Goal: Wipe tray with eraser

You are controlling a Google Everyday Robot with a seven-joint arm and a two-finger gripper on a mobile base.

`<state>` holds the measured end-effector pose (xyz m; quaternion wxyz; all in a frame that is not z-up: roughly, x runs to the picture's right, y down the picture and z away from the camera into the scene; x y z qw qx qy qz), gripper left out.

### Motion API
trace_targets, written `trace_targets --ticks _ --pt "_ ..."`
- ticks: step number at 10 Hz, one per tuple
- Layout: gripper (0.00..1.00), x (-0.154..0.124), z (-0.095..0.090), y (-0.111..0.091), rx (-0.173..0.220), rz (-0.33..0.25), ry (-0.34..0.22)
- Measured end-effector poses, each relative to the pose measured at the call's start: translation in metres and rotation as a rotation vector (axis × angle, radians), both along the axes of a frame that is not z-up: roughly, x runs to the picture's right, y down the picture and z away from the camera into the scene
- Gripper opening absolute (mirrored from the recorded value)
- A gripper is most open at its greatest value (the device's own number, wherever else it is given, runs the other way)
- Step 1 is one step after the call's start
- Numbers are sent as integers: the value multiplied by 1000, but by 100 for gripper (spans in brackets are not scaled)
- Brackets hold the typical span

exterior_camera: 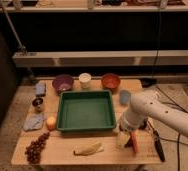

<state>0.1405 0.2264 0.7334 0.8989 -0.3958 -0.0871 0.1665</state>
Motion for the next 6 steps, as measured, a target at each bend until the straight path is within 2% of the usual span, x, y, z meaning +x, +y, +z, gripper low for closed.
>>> trace_targets --ticks 3,6 --pt "80 26 17 4 -27 33 59" --pt "80 48 25 -5 -16 52 107"
